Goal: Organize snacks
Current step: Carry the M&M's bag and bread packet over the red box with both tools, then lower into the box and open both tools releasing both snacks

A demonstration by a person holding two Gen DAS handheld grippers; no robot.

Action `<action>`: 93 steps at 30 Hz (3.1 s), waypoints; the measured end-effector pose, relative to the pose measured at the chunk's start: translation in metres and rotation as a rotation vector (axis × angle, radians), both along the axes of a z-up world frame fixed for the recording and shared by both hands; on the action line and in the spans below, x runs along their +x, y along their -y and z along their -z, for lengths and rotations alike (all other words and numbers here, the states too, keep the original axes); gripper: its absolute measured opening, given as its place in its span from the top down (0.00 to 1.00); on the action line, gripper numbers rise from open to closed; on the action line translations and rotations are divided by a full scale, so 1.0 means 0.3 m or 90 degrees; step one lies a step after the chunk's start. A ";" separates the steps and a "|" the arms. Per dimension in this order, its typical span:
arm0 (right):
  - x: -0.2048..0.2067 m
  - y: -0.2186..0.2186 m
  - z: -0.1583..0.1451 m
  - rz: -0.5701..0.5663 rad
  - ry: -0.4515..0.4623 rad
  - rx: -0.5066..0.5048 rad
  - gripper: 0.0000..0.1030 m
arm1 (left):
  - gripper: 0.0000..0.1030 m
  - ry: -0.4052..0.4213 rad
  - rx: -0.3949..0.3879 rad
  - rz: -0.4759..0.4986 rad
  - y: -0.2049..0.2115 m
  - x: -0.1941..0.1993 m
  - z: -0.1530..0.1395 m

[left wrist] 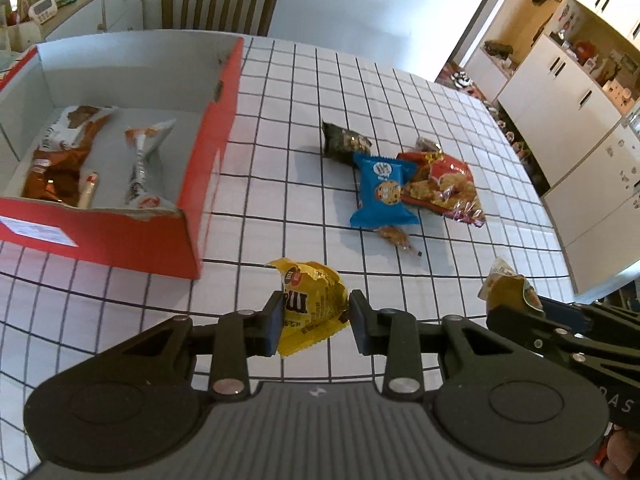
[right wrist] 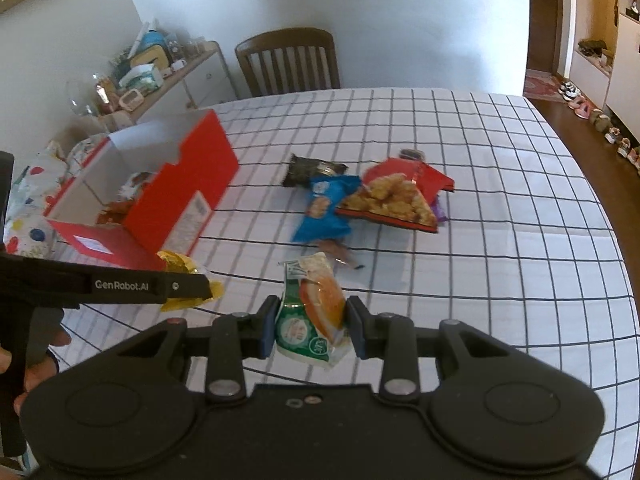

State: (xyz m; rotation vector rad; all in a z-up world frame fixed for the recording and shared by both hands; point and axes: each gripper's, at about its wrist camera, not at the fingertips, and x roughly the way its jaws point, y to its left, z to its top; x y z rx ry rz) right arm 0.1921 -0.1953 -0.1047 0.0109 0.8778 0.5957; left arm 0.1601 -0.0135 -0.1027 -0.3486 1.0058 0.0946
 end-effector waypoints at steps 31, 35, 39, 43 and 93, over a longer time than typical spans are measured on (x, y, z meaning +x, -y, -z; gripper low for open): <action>-0.086 -0.505 -0.272 -0.078 0.093 0.051 0.67 | 0.68 0.113 0.031 -0.043 -0.492 -0.102 -0.328; -0.078 -0.598 -0.276 -0.088 0.098 0.049 0.67 | 0.68 0.111 0.043 -0.055 -0.576 -0.081 -0.335; -0.067 -0.680 -0.267 -0.091 0.097 0.041 0.67 | 0.68 0.107 0.057 -0.067 -0.649 -0.052 -0.330; -0.038 -0.757 -0.240 -0.087 0.091 0.024 0.67 | 0.68 0.099 0.073 -0.071 -0.706 -0.007 -0.309; 0.088 -1.093 0.022 -0.129 -0.018 -0.106 0.58 | 0.50 -0.070 0.105 -0.105 -0.896 0.285 0.038</action>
